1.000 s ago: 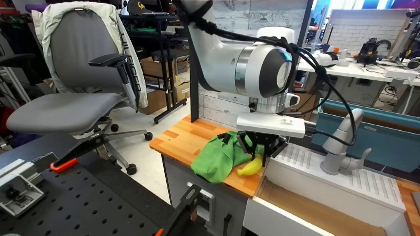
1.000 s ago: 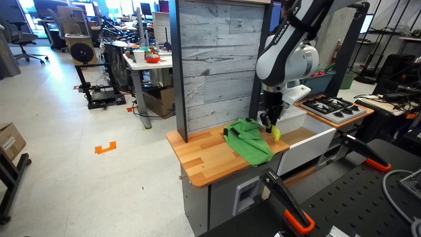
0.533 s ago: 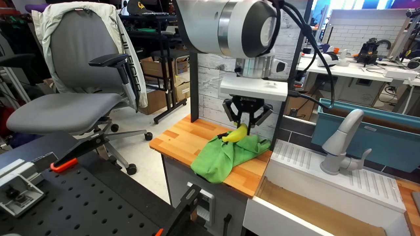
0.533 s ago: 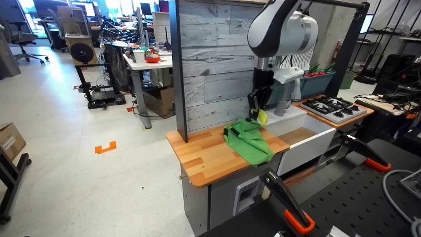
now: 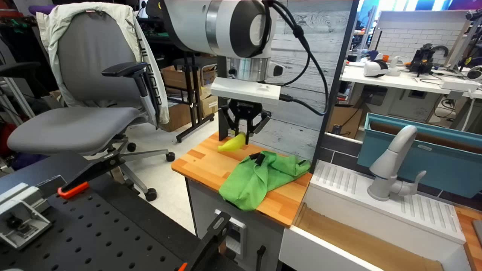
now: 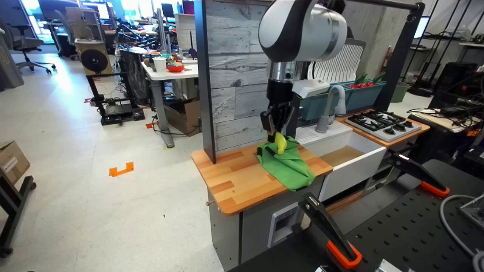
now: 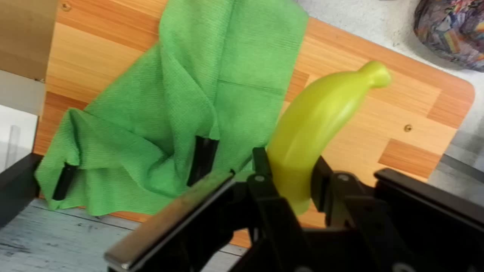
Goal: Move the banana to the left
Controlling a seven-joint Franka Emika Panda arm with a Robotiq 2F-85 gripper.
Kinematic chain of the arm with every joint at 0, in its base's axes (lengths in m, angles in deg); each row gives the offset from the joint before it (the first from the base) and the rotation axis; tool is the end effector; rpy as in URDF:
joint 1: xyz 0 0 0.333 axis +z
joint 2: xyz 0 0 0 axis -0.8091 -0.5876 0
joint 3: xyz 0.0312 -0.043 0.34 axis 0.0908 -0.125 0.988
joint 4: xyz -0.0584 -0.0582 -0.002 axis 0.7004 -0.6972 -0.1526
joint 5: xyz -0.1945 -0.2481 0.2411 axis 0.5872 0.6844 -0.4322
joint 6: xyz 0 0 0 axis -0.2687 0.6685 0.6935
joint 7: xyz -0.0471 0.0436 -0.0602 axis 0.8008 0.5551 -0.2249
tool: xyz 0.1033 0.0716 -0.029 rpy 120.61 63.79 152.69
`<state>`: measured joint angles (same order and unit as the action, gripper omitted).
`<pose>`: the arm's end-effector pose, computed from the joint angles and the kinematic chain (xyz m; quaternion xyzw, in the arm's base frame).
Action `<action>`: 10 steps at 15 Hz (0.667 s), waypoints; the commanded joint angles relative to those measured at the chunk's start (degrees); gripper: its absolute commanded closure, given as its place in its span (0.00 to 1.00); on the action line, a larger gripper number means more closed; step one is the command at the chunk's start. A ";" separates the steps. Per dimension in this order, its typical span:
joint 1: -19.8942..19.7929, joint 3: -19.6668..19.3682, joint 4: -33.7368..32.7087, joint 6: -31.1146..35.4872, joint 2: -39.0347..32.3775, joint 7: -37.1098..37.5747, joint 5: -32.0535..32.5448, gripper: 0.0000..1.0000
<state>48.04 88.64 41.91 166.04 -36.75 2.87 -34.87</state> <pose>0.6509 0.0170 0.0896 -0.9779 -0.2070 0.0163 0.0253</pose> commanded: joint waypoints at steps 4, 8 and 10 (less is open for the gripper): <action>6.12 -0.24 -1.41 1.36 -2.91 4.09 -0.21 0.93; 9.21 -1.13 -5.11 1.41 -7.20 6.71 0.32 0.93; 10.25 -1.52 -7.69 1.44 -9.64 7.84 0.35 0.93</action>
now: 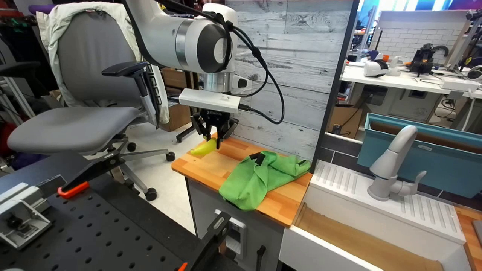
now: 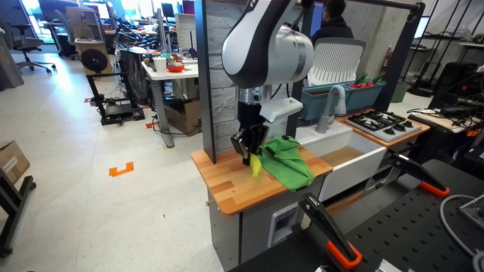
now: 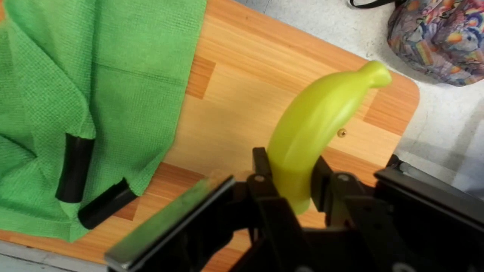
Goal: Move the banana to the left
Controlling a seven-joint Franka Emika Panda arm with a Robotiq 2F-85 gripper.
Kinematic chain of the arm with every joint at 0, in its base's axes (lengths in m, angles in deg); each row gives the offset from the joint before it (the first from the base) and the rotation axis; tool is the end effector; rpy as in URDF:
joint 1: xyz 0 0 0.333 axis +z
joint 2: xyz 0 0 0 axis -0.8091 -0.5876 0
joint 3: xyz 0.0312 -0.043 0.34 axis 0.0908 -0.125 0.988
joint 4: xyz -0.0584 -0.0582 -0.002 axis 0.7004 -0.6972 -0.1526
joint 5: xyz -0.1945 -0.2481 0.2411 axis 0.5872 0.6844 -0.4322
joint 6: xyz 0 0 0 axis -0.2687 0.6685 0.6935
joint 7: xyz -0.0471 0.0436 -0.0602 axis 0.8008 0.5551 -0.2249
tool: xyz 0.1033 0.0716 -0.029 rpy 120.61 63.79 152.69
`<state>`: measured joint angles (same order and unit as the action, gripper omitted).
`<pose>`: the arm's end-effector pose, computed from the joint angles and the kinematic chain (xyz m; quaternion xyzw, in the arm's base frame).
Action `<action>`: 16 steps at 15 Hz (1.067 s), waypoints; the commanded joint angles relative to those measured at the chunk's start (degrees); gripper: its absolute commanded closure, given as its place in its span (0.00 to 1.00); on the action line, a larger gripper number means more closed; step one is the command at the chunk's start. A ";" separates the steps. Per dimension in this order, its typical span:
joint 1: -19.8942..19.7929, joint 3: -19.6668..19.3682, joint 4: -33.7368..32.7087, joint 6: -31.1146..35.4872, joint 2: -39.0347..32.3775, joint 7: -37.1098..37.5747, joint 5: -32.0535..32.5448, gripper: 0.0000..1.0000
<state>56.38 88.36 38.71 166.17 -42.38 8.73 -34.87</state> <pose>0.6405 0.1084 0.0449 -0.9736 -0.2233 0.0391 0.0278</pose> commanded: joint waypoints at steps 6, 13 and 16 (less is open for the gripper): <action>4.48 -3.41 -11.83 0.51 -10.44 4.87 0.94 0.93; 5.78 -4.97 -16.51 0.72 -14.14 6.92 1.44 0.46; 5.78 -5.03 -17.56 0.30 -14.73 7.18 1.31 0.24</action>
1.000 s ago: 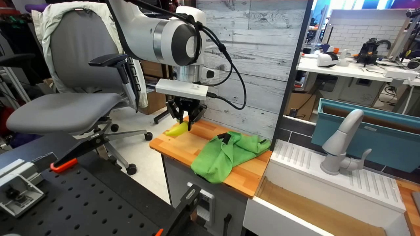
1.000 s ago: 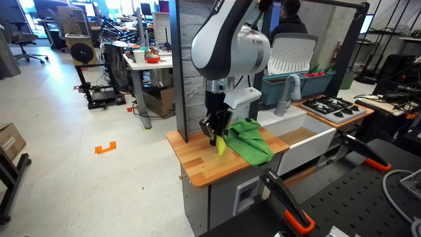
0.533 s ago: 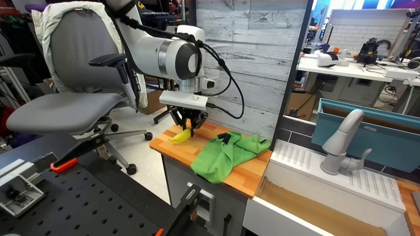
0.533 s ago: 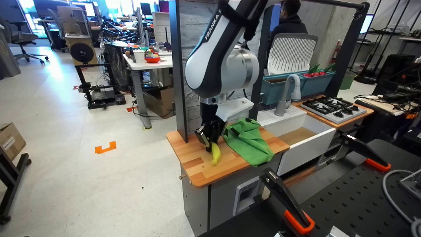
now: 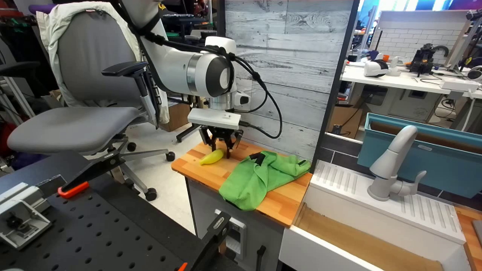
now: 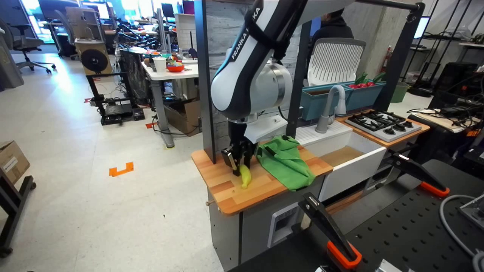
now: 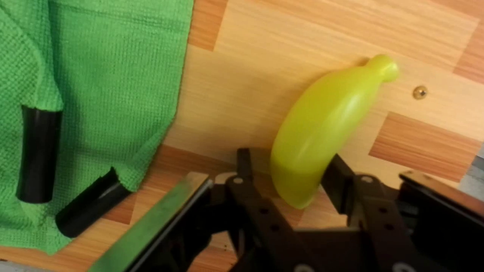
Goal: Move the banana to the left
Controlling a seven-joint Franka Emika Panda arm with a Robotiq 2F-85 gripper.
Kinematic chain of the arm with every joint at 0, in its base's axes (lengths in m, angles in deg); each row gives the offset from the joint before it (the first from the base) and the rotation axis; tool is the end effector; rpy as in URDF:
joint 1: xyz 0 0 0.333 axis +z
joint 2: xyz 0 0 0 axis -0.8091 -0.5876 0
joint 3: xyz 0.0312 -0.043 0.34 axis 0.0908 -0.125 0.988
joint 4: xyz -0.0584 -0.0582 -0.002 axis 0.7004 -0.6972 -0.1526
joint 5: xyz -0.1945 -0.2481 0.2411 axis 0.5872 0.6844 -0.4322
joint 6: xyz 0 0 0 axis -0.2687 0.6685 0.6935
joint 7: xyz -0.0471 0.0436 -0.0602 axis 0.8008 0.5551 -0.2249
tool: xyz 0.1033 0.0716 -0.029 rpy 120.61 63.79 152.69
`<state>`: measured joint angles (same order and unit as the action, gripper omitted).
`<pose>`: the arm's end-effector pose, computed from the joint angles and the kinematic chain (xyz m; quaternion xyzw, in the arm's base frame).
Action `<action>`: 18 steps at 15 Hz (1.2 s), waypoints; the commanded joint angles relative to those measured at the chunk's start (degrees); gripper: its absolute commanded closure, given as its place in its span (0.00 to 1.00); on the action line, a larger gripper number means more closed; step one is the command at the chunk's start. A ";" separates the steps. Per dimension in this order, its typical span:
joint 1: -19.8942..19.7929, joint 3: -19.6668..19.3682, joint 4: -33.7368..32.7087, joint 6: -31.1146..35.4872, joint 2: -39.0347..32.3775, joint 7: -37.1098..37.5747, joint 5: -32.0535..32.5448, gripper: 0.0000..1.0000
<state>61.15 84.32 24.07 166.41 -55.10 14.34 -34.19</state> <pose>0.6780 0.1220 -0.0209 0.9810 0.1925 -0.0244 0.0022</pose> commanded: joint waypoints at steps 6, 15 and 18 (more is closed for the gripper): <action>-0.15 -0.03 -0.62 0.64 0.06 1.56 -0.08 0.00; -0.38 -0.31 5.96 2.73 6.71 1.16 0.46 0.00; -0.46 -0.78 9.17 2.67 10.10 1.22 0.67 0.00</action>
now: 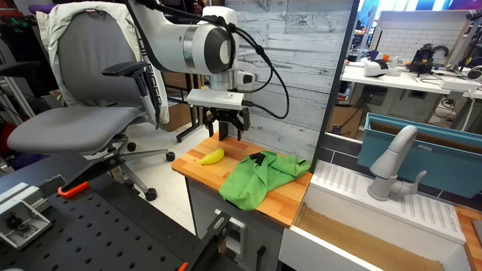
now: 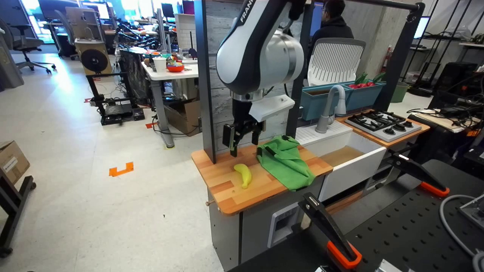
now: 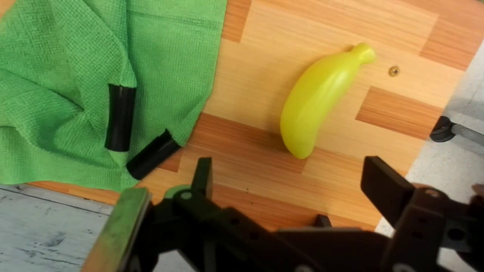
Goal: Move the banana to the left
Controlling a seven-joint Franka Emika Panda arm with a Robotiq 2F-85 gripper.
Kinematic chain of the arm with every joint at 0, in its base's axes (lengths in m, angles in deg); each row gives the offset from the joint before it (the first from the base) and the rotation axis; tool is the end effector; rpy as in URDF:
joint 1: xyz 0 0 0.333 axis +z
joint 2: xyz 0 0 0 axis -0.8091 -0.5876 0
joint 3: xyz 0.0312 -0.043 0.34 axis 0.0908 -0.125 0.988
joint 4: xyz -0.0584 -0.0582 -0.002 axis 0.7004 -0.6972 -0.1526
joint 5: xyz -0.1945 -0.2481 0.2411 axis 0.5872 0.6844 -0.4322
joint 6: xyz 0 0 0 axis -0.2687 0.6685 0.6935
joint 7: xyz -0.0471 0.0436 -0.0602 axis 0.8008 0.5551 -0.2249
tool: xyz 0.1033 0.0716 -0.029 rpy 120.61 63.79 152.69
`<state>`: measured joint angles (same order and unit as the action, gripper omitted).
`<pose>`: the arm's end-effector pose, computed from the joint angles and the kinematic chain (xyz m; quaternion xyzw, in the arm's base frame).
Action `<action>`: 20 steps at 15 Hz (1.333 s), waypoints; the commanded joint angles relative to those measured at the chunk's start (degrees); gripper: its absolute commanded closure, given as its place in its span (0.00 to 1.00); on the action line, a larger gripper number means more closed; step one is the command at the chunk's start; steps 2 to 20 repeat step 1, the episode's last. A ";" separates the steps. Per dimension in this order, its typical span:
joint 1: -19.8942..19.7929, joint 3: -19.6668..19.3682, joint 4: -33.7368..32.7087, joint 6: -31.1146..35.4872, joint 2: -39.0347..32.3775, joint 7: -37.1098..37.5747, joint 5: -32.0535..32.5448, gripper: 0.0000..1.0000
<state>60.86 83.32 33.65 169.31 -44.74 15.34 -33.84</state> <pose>0.6728 0.1084 0.0485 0.9830 0.1832 0.0072 0.0123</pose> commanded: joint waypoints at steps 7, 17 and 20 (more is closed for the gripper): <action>-0.18 0.20 -0.03 -0.23 0.01 0.23 0.33 0.00; -0.18 0.20 -0.03 -0.23 0.01 0.23 0.33 0.00; -0.18 0.20 -0.03 -0.23 0.01 0.23 0.33 0.00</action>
